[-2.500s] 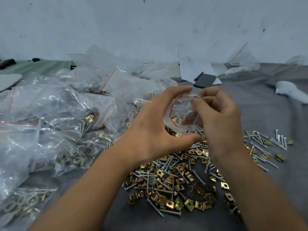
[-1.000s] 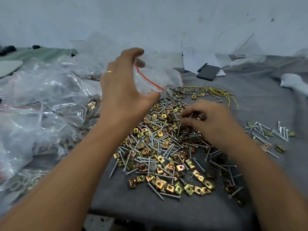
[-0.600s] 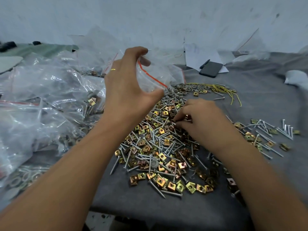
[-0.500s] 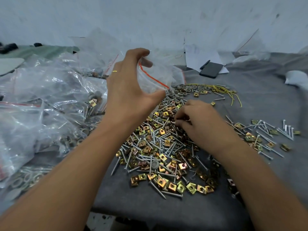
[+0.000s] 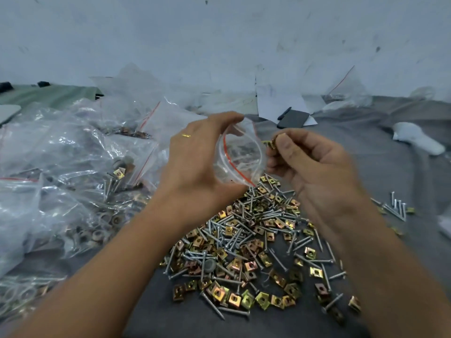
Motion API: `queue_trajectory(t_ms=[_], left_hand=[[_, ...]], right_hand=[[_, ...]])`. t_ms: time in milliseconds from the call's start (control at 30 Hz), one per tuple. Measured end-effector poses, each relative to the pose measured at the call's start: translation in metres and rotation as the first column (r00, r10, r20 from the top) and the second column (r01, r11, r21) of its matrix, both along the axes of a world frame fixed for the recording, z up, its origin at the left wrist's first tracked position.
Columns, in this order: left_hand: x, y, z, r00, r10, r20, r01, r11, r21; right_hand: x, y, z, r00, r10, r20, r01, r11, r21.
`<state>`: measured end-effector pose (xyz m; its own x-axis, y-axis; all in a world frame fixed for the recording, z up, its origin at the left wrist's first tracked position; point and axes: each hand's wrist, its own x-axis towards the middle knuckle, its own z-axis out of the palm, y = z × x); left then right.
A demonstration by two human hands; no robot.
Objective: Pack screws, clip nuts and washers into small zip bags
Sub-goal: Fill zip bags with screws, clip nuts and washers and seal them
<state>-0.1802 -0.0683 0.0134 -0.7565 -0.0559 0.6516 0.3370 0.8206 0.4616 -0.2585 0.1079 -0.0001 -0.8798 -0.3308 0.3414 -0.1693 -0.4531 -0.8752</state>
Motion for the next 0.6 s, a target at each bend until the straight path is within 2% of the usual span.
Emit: queue_trajectory(t_ms=[133,267,333,433,500,600], left_hand=[[0.000,0.009,-0.003,0.997,-0.049,-0.066,0.045,0.997,-0.064],[0.002,0.012,-0.002,0.998,-0.051,-0.048,0.049,0.998,-0.037],[0.002,0.013,-0.001,0.998,-0.047,-0.039,0.046,0.999,-0.020],[0.000,0.013,-0.001,0.997,-0.064,-0.051,0.064,0.998,0.008],[-0.002,0.012,-0.003,0.996,-0.073,-0.049,0.075,0.997,0.026],[-0.004,0.010,-0.004,0.998,-0.062,-0.002,0.062,0.988,0.142]], right_hand=[[0.008,0.004,0.008,0.992,-0.025,-0.121,0.031,0.999,0.045],[0.016,0.006,0.016,0.919,-0.160,-0.361,0.237,0.955,0.179],[0.021,0.007,0.021,0.841,-0.184,-0.509,0.355,0.898,0.261],[0.028,0.005,0.026,0.647,-0.158,-0.746,0.587,0.727,0.356],[0.032,0.001,0.028,0.612,-0.137,-0.779,0.626,0.686,0.370],[0.033,-0.003,0.029,0.636,-0.203,-0.745,0.619,0.710,0.335]])
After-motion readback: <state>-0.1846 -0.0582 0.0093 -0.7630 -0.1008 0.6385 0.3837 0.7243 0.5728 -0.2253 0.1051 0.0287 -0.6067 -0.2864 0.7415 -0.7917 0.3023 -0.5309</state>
